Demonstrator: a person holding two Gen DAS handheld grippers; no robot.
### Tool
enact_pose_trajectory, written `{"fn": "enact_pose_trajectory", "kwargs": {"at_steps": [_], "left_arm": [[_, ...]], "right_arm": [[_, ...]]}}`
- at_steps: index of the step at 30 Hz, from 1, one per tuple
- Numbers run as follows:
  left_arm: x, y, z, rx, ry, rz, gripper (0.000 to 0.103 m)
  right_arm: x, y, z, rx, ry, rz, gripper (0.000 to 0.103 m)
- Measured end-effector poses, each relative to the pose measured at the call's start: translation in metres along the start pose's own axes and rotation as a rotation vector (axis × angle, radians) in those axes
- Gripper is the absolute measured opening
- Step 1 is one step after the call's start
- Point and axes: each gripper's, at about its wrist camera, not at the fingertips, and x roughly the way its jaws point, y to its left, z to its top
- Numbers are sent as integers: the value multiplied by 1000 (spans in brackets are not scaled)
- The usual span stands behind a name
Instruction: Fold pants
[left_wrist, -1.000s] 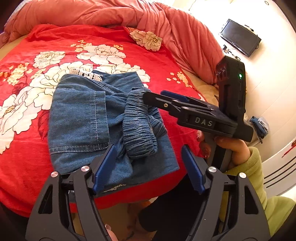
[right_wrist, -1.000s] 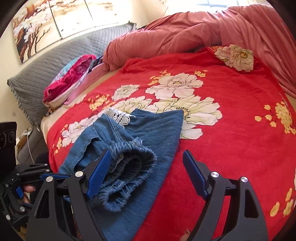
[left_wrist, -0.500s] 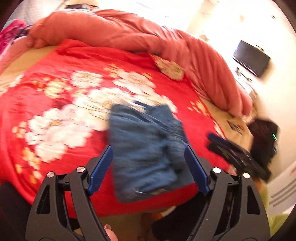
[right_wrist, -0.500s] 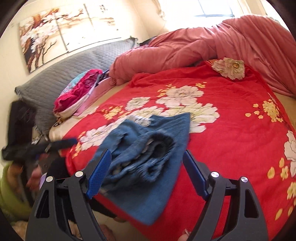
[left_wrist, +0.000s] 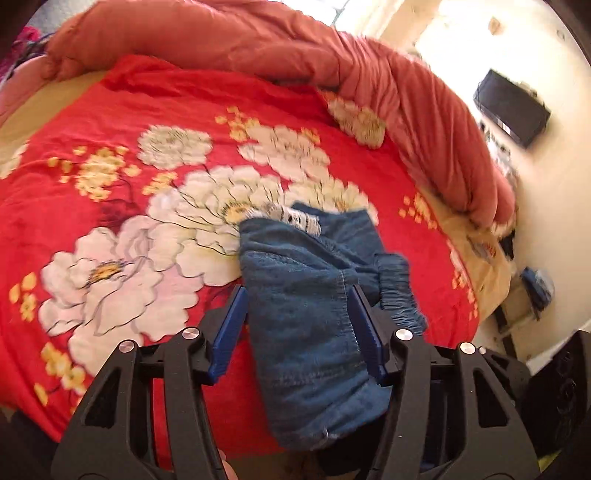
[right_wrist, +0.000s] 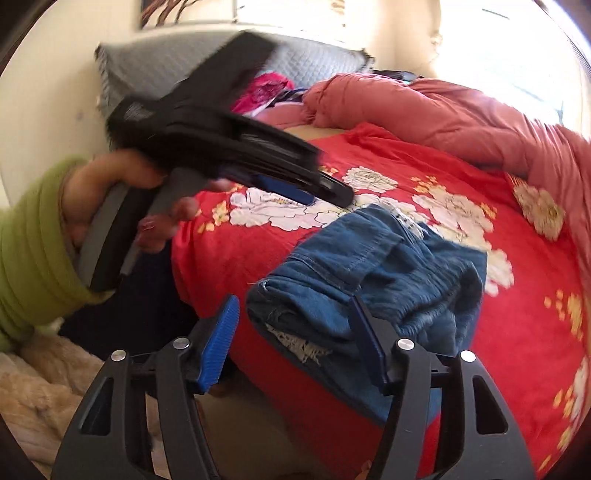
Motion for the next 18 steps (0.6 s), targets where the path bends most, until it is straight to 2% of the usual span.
{"fn": "enact_pose_trajectory", "kwargs": {"at_steps": [3,5,6,7,9,13,18], "left_arm": [[22,-4,4,38,41,20,49],[34,-3,6,40,65,33,49],[42,-1,7,40,80,45,49],[47,1,7,33,89,50,49],[54,4,7,25,102,51,49],[58,7,8,26,104,46,50],[60,7,9,24,93,47,52]], "right_arm": [[16,9,8,-114,29,-38,58],[29,11,10,-159,40,-54,52],[38,9,10,-171,62,-54,31],[44,7,8,-168,81,-31,20],[48,5,3,-140,98,27,11],[35,15,-12,-185,122,61,8],[49,3,-31,-90,153,98,9]]}}
